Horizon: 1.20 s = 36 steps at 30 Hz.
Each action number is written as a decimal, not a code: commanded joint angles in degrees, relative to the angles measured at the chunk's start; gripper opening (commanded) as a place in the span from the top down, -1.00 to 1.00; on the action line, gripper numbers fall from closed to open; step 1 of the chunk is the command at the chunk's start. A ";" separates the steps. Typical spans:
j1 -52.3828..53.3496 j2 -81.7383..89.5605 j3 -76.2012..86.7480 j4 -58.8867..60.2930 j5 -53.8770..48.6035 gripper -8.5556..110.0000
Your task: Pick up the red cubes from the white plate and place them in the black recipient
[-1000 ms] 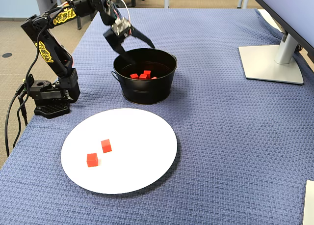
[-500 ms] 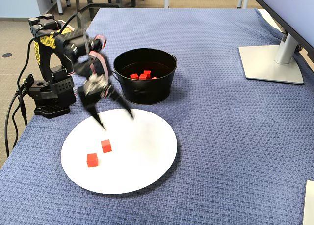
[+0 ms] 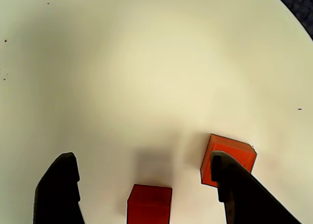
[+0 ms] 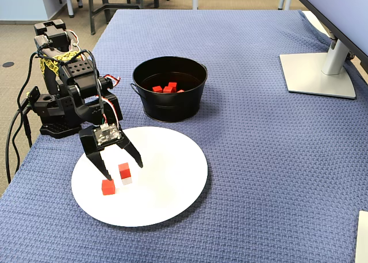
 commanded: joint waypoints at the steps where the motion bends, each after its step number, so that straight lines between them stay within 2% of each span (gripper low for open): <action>1: -1.14 2.20 0.79 -1.23 3.60 0.41; 23: -4.48 8.09 8.35 -0.35 6.24 0.44; 36: -4.92 8.26 15.56 -7.73 5.19 0.49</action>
